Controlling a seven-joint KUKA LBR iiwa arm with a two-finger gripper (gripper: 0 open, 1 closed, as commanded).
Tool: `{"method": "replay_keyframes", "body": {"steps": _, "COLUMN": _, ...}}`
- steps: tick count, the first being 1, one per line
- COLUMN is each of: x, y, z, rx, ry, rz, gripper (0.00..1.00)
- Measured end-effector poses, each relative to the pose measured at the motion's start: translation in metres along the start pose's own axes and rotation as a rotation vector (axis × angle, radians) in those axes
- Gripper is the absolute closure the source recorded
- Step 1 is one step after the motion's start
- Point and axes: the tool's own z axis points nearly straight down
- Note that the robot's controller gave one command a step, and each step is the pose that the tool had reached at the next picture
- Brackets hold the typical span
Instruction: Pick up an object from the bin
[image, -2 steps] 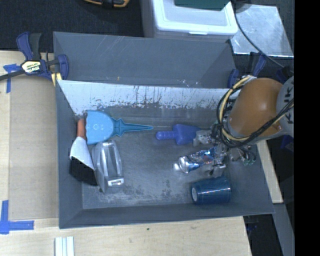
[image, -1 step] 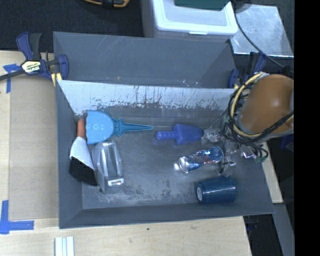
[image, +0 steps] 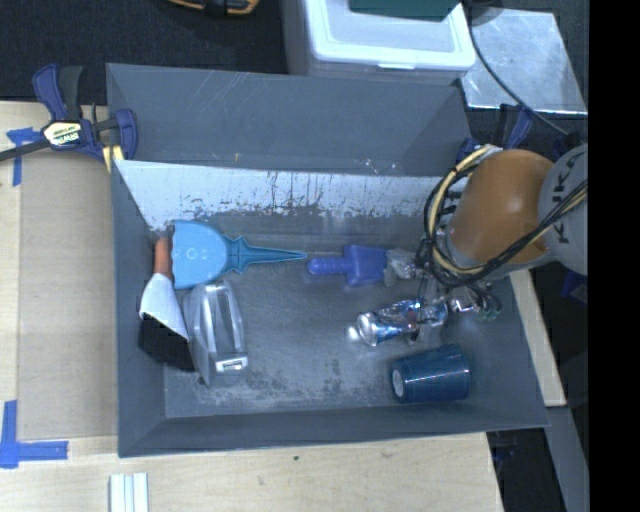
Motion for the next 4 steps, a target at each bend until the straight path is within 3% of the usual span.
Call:
{"method": "replay_keyframes", "body": {"steps": 1, "x": -0.007, "y": -0.011, "z": -0.002, "rx": 0.006, "ry": -0.009, "rz": 0.005, "gripper": 1.0}}
{"method": "replay_keyframes", "body": {"steps": 3, "x": -0.007, "y": -0.01, "z": -0.01, "rx": 0.007, "ry": -0.013, "rz": 0.007, "gripper": 1.0}}
{"method": "replay_keyframes", "body": {"steps": 4, "x": 0.013, "y": -0.028, "z": 0.001, "rx": 0.008, "ry": -0.011, "rz": -0.159, "gripper": 1.0}}
